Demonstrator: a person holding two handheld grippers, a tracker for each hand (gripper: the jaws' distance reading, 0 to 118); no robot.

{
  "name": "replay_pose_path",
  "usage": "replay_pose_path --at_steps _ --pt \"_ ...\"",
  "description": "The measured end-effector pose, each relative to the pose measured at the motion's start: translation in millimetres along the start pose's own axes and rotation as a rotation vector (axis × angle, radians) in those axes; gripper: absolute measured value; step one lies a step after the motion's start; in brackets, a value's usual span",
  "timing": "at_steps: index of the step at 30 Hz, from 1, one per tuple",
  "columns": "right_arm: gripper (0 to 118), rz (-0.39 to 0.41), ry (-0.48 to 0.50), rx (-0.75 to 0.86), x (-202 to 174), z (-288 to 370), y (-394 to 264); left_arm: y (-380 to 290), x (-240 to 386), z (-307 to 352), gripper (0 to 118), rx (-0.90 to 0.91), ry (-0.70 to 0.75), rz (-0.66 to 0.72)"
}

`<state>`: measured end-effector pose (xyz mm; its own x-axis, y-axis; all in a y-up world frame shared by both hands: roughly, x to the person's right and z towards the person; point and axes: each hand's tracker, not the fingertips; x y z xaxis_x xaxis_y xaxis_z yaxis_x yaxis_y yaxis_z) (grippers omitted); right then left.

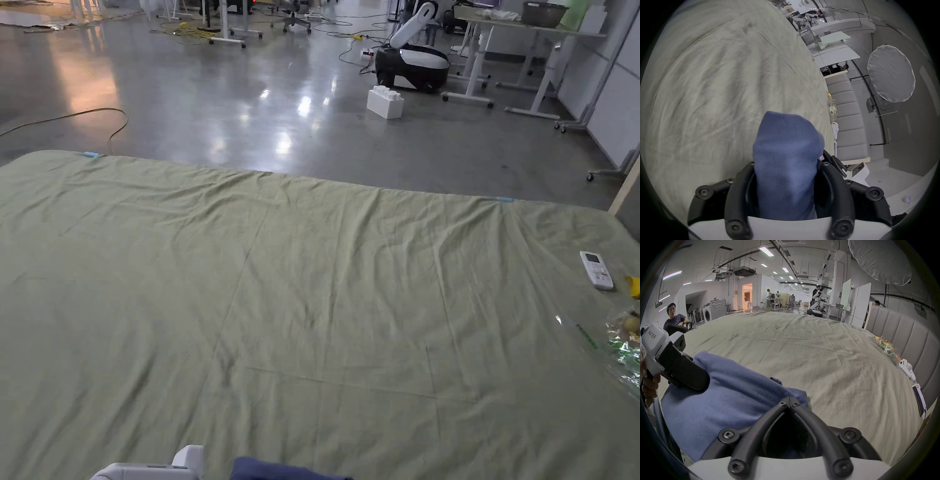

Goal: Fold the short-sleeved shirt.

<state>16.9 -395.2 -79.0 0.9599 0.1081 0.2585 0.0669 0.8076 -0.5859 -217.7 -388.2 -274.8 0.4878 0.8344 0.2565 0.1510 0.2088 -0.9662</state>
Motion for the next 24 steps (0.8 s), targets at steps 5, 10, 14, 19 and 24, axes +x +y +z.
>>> replay_pose_path --at_steps 5,10,14,19,24 --pt "0 0.002 -0.003 0.003 -0.7 0.1 0.5 -8.1 -6.0 4.8 32 0.021 -0.034 0.013" --pt "0 0.131 -0.038 0.032 -8.0 7.4 4.7 -12.0 -4.5 15.1 27 0.057 -0.113 0.083" --pt "0 0.099 -0.034 0.069 0.6 21.4 18.6 -8.1 2.1 37.2 26 0.075 -0.140 0.105" --pt "0 0.053 -0.049 0.137 25.0 32.8 58.8 12.8 -3.8 87.9 26 0.114 -0.129 0.127" --pt "0 0.011 -0.083 0.224 55.0 40.1 114.9 38.5 -15.7 156.4 26 0.138 -0.049 0.089"
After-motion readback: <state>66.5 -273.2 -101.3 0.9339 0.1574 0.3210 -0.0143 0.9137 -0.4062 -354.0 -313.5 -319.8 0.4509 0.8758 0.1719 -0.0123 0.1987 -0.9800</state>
